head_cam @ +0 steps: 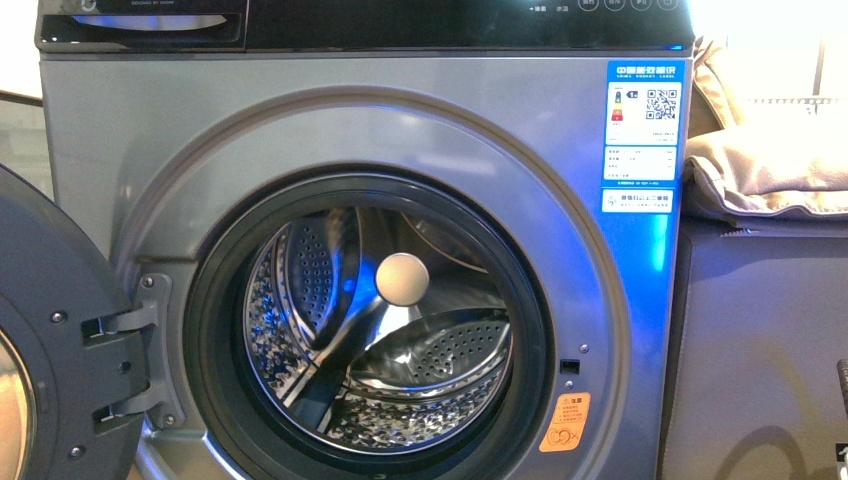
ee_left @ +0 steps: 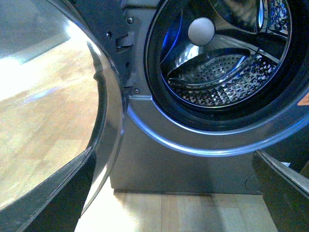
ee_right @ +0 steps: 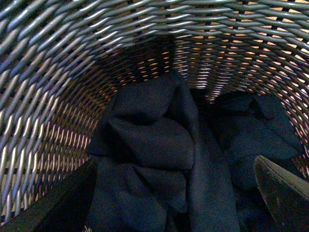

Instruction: Put clothes into washing machine

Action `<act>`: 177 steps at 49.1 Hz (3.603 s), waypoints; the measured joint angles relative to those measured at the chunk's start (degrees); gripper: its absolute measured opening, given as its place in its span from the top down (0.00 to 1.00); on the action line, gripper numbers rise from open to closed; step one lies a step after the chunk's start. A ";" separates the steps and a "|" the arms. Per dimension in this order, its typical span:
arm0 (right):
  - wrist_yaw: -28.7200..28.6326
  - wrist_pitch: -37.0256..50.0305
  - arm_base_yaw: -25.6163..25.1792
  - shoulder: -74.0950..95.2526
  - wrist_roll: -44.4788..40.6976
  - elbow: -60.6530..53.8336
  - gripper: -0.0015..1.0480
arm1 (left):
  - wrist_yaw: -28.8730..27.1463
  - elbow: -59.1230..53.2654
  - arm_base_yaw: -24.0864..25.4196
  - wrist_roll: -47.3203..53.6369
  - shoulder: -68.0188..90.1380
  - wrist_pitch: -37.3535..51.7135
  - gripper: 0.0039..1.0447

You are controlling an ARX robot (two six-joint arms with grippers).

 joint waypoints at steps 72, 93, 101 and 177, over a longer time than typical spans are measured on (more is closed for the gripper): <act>5.86 5.51 -1.38 25.05 2.36 12.31 0.07 | 0.00 0.00 0.00 0.00 0.00 0.00 0.06; 7.37 6.91 -2.62 28.98 0.72 14.62 0.07 | 0.00 0.00 0.00 -0.02 0.00 0.00 0.06; 8.39 7.21 -2.49 30.88 0.02 15.32 0.07 | 0.00 0.00 0.00 -0.02 0.00 0.00 0.06; 7.50 9.40 -4.15 36.61 -2.25 16.35 0.07 | 0.00 0.00 0.00 0.00 0.00 0.00 0.06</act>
